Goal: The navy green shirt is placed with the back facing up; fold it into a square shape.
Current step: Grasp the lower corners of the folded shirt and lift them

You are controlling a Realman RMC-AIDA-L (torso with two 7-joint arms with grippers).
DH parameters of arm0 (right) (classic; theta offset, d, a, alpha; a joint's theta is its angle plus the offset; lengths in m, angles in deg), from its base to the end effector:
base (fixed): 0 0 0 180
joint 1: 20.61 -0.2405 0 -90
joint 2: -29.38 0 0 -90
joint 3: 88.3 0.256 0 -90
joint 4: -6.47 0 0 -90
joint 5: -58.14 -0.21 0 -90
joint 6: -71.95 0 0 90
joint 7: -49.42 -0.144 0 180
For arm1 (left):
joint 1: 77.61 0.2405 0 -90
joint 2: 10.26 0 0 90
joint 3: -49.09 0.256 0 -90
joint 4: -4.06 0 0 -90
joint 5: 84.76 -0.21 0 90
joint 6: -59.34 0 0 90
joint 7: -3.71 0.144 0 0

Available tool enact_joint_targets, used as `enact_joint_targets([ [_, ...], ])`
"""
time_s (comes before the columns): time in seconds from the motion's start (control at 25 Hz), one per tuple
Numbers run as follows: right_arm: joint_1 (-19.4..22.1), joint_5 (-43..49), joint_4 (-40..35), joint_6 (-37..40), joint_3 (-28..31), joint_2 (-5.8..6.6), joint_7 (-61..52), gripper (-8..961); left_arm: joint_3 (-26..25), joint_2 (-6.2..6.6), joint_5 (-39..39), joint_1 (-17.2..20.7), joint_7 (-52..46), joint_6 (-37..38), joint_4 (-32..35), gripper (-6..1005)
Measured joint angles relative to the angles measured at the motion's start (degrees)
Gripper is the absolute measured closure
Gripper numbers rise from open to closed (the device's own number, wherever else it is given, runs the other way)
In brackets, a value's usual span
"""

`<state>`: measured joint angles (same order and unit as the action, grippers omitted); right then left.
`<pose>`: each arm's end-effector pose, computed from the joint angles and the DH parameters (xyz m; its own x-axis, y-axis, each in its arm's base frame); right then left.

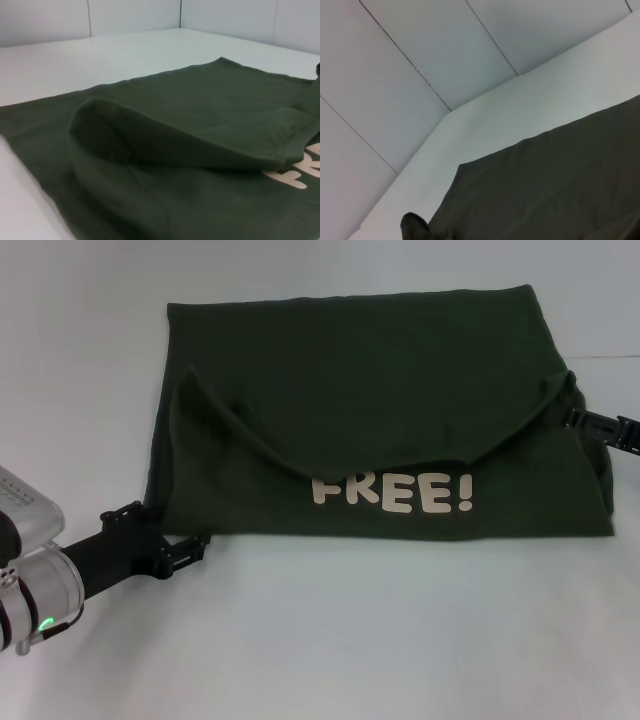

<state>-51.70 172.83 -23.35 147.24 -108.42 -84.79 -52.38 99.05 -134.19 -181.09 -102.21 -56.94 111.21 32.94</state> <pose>0.3241 0.3631 0.0583 0.3042 -0.5702 -0.7631 -0.9227 -0.3756 -0.0871 -0.3223 0.3396 -0.0521 0.8145 0.3653 0.4508 0.5757 -0.6051 -0.5499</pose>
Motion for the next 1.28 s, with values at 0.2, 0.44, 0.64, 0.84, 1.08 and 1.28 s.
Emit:
enact_joint_targets([
  [0.2, -0.03, -0.05, -0.13, 0.01, -0.01, 0.01, -0.18, 133, 0.52, -0.04, -0.02, 0.30, -2.47, -0.74, 1.37, 294],
  [0.44, 0.01, -0.09, -0.14, 0.03, -0.01, 0.01, -0.19, 133, 0.44, -0.01, -0.68, 0.15, -3.56, -1.97, 1.52, 545],
  [0.64, 0.26, -0.09, -0.18, 0.28, -0.04, 0.01, -0.20, 134, 0.48, -0.06, -0.77, 0.02, -3.64, -2.04, 1.56, 730],
  [0.84, 0.47, 0.04, -0.18, 0.52, -0.33, 0.46, -0.27, 134, 0.56, -0.08, -0.80, -0.01, -3.92, -1.99, 1.75, 841],
  [1.08, 0.68, 4.22, -1.18, -0.04, -1.12, 2.23, -4.68, 135, 0.58, 0.00, -0.80, 0.24, -5.41, -0.97, 2.67, 951],
  [1.28, 0.65, 11.93, -3.06, -0.53, -1.26, 3.74, -12.45, 154, 0.58, 0.01, -1.02, 0.37, -5.91, -0.40, 3.12, 992],
])
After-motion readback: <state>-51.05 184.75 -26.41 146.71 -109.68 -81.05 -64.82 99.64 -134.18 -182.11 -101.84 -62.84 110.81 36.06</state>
